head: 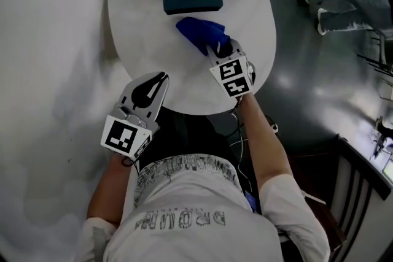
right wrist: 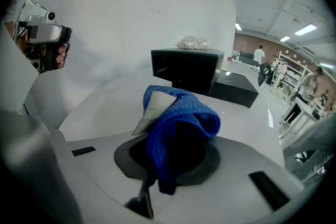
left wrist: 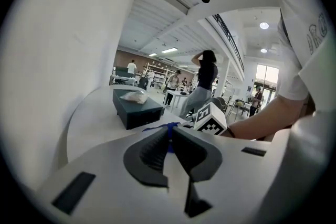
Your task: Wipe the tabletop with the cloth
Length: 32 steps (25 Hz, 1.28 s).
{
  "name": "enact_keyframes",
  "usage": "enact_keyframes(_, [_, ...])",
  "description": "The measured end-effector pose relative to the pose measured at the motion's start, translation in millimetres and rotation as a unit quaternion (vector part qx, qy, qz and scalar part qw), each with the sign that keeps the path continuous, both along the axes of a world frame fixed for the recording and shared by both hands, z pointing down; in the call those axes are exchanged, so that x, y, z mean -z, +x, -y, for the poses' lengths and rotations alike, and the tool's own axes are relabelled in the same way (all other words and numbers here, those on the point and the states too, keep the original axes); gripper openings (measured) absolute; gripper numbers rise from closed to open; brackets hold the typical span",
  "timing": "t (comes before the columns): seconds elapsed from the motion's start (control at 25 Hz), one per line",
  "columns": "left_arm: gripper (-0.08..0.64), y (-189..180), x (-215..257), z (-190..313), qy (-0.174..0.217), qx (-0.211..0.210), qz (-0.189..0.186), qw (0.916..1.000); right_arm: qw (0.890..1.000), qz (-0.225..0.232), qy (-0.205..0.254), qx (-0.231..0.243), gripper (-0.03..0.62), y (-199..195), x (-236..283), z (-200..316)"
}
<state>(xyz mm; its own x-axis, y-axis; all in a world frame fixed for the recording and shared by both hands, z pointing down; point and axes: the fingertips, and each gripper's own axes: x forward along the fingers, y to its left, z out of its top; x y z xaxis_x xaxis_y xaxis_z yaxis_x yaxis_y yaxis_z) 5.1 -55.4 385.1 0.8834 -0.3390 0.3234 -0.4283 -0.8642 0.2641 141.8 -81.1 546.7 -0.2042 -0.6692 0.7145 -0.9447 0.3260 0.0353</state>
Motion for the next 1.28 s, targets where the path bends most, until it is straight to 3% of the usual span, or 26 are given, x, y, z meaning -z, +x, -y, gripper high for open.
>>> enact_keyframes(0.76, [0.04, 96, 2, -30, 0.001, -0.082, 0.004, 0.9966, 0.99, -0.001, -0.019, -0.14, 0.072, 145, -4, -73])
enact_keyframes(1.28, [0.04, 107, 5, -27, 0.002, -0.09, 0.005, 0.9959, 0.983, 0.002, -0.015, -0.181, 0.071, 173, -2, -84])
